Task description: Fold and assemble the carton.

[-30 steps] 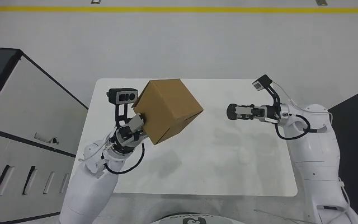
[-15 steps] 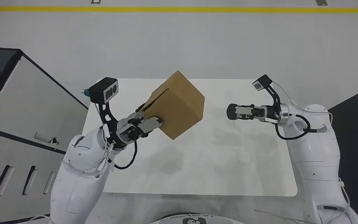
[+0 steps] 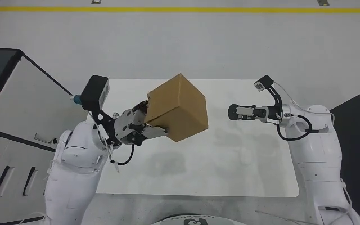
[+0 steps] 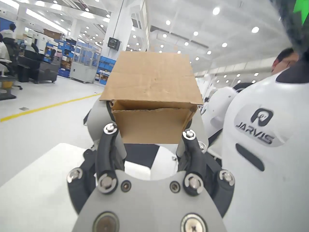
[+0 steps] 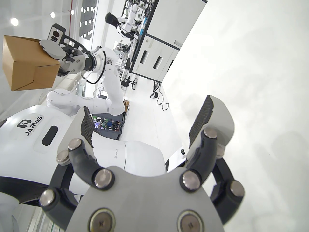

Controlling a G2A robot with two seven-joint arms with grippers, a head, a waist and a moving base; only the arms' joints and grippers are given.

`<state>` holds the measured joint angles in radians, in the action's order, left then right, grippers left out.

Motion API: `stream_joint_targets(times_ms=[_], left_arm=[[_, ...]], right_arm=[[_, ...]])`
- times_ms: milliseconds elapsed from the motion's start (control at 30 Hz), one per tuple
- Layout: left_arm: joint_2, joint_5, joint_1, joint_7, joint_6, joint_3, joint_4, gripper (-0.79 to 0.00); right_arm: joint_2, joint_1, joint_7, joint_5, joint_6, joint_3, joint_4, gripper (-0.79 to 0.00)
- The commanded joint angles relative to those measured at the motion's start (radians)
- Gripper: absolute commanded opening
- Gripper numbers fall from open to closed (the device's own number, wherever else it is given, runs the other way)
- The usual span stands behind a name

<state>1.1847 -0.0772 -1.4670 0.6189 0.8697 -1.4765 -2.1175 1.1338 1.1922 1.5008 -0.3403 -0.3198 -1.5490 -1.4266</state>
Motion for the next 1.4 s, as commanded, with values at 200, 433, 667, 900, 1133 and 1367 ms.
stream_joint_targets(times_ms=[200, 433, 667, 900, 1133, 1367], left_arm=[[0.000, -0.106, 0.020, -0.091, 0.143, -0.019, -0.023, -0.785], [0.000, -0.106, 0.020, -0.091, 0.143, -0.019, -0.023, -0.785], [0.003, -0.161, 0.053, -0.140, 0.136, -0.016, -0.030, -0.785], [0.018, -0.389, 0.150, -0.284, 0.143, -0.008, -0.022, -0.785], [0.032, -0.647, 0.190, -0.501, 0.143, 0.010, -0.017, -0.785], [0.032, -0.657, 0.190, -0.509, 0.143, 0.011, -0.018, -0.785]], right_arm=[[0.000, 0.000, 0.000, 0.000, 0.000, 0.000, 0.000, 0.000], [0.000, 0.000, 0.000, 0.000, 0.000, 0.000, 0.000, 0.000], [0.000, 0.000, 0.000, 0.000, 0.000, 0.000, 0.000, 0.000], [0.000, 0.000, 0.000, 0.000, 0.000, 0.000, 0.000, 0.000], [0.000, 0.000, 0.000, 0.000, 0.000, 0.000, 0.000, 0.000], [0.000, 0.000, 0.000, 0.000, 0.000, 0.000, 0.000, 0.000]])
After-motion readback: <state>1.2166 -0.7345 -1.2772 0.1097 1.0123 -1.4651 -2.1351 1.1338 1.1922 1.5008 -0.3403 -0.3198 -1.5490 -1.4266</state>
